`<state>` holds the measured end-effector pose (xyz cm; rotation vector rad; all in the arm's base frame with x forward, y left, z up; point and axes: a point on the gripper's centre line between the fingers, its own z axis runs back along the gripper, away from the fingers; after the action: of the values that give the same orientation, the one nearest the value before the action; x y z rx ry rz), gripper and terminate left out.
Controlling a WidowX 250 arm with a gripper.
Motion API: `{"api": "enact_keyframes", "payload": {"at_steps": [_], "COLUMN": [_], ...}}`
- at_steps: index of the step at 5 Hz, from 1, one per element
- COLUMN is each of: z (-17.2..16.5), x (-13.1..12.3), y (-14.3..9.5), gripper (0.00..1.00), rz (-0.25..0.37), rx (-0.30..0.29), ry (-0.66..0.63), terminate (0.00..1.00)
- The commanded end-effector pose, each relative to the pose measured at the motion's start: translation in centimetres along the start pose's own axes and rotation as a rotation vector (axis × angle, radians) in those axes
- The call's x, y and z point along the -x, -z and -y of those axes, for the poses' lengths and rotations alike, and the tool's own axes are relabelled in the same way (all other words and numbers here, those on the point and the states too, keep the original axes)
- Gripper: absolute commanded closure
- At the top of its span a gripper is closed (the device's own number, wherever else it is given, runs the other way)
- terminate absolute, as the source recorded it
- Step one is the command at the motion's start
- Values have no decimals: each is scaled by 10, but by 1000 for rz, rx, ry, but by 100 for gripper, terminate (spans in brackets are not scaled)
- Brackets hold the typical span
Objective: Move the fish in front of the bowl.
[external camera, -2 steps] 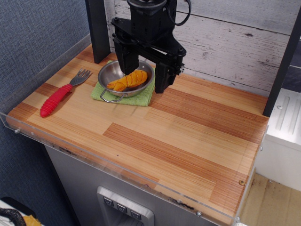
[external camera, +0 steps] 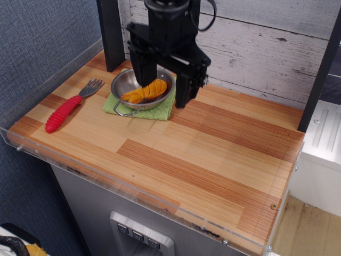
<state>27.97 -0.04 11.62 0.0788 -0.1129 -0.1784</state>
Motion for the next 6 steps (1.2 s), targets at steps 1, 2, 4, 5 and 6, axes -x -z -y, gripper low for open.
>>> {"api": "enact_keyframes", "payload": {"at_steps": [1,2,4,5,6], "z": [-47,-66,-92,-103,-111], "x": [-16,-25,-43,-47,-44], "y": [12,17,35,49,62], "gripper": [0,0,0,0,0], "rz": [13,-2,-41,-78,-96], "rx": [48,36,-21,-40,-40], "ry": [-45,-53,-59,-62,-60], "terminate": [0,0,0,0,0]}}
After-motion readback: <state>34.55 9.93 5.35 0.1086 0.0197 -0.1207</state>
